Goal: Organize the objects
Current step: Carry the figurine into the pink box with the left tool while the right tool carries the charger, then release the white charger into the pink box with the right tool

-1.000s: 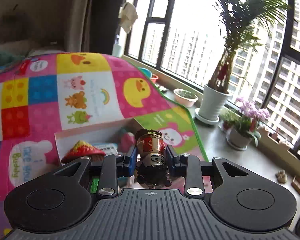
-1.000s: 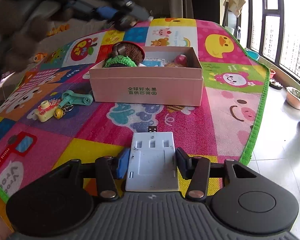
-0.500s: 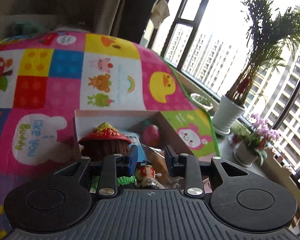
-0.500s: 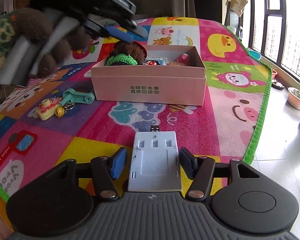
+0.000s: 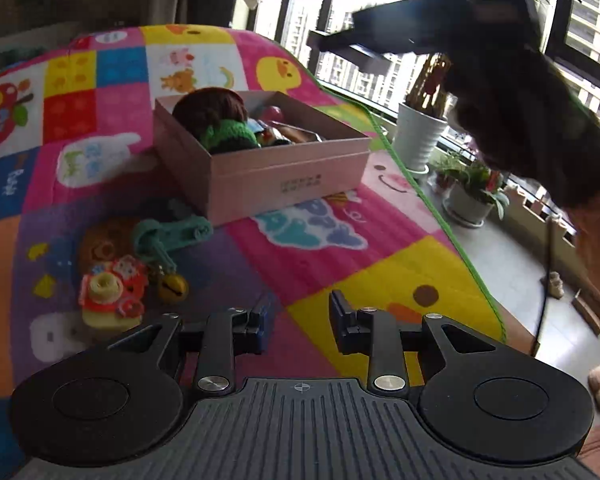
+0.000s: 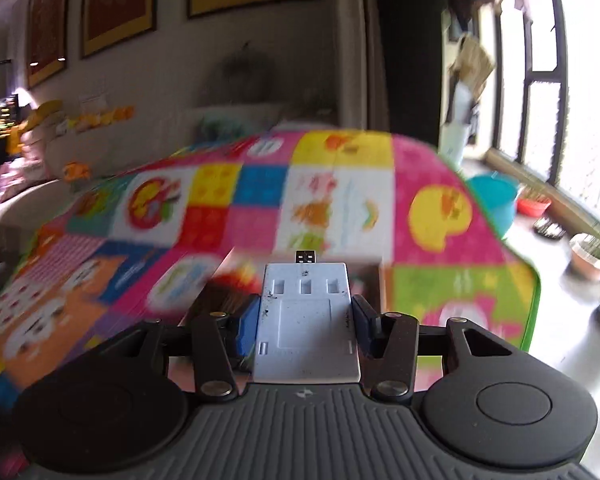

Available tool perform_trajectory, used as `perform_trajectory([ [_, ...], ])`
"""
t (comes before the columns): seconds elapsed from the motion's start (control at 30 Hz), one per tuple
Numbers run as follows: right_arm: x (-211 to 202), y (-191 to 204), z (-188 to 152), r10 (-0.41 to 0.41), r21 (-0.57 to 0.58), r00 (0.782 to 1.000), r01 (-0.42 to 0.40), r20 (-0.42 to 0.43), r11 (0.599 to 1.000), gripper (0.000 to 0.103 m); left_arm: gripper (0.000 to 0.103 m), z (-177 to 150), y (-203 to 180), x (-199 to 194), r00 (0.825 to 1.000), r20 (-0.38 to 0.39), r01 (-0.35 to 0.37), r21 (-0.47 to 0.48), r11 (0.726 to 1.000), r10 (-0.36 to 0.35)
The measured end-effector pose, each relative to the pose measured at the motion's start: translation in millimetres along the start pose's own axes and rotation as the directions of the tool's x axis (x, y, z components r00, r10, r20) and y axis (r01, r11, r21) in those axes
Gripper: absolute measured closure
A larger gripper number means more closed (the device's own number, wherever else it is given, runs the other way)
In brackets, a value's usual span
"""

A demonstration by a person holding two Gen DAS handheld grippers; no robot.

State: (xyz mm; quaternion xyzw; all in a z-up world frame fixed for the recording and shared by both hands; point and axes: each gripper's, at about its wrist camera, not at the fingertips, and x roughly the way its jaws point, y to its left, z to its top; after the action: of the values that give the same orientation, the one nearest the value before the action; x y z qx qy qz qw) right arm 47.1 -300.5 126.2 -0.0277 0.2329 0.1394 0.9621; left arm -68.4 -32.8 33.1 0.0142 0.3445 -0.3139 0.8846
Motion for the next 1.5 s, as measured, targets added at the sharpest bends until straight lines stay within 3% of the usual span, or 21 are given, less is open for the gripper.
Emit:
perform_trajectory([
  [0.07,40.8,-0.7,20.0,-0.046,-0.016,0.999,0.046,-0.009,0.999,0.030,0.071,-2.1,-2.5,2.6,1.000,-0.005,-0.006,0.015,1.000,0.007],
  [0.13,71.4,-4.2,28.3,-0.098,-0.002,0.993,0.098,-0.061,0.995,0.030,0.071,-5.5,-6.4,-2.0,1.000,0.011,-0.030,0.064,0.998,0.029],
  [0.2,76.9,-9.1,25.5,-0.102,0.025,0.991,0.105,-0.088,0.994,0.030,0.071,-10.7,-4.6,-8.1,0.999,0.024,-0.042,0.094,0.995,0.040],
  [0.33,50.2,-7.2,-3.9,-0.076,0.030,0.992,0.079,-0.098,0.996,0.029,0.071,-17.5,10.9,-10.0,0.999,0.019,-0.040,0.053,0.998,0.039],
  [0.53,-0.1,10.8,-63.0,-0.026,0.015,0.991,0.028,-0.128,0.999,0.027,0.071,-11.9,26.4,-14.7,0.994,0.077,-0.071,-0.025,0.997,0.073],
  [0.73,-20.9,43.3,-117.3,0.021,0.008,0.986,-0.020,-0.165,1.000,0.024,0.071,3.7,48.8,-18.2,0.966,0.112,-0.223,-0.095,0.970,0.233],
  [0.9,-22.0,58.2,-144.1,0.078,0.073,0.979,-0.065,-0.190,0.995,0.020,0.071,11.3,68.9,-21.1,0.956,0.100,-0.262,-0.139,0.955,0.277],
  [1.03,-19.6,58.0,-148.8,0.071,0.097,0.979,-0.053,-0.192,0.994,0.019,0.071,15.3,82.0,-21.8,0.941,0.103,-0.303,-0.176,0.937,0.324],
  [1.1,-20.5,54.6,-148.7,0.073,0.115,0.980,-0.052,-0.183,0.992,0.015,0.071,26.6,90.3,-22.3,0.943,0.134,-0.274,-0.206,0.939,0.305],
  [1.17,-19.2,53.2,-149.0,0.076,0.125,0.980,-0.053,-0.186,0.991,0.015,0.071,42.4,99.1,-13.6,0.959,0.135,-0.220,-0.210,0.953,0.251],
  [1.23,-19.7,53.3,-149.7,0.069,0.127,0.981,-0.047,-0.180,0.991,0.015,0.071,56.2,106.8,5.2,0.975,0.079,-0.186,-0.223,0.957,0.208],
  [1.37,-24.4,46.3,-151.6,0.062,0.170,0.987,-0.036,-0.150,0.985,0.015,0.071,63.2,108.4,35.3,0.986,0.003,-0.158,-0.272,0.949,0.165],
  [1.5,-26.8,30.5,-153.6,0.067,0.265,0.989,-0.031,-0.130,0.964,0.015,0.070,54.1,73.2,38.4,0.998,-0.053,0.029,-0.192,0.981,-0.040],
])
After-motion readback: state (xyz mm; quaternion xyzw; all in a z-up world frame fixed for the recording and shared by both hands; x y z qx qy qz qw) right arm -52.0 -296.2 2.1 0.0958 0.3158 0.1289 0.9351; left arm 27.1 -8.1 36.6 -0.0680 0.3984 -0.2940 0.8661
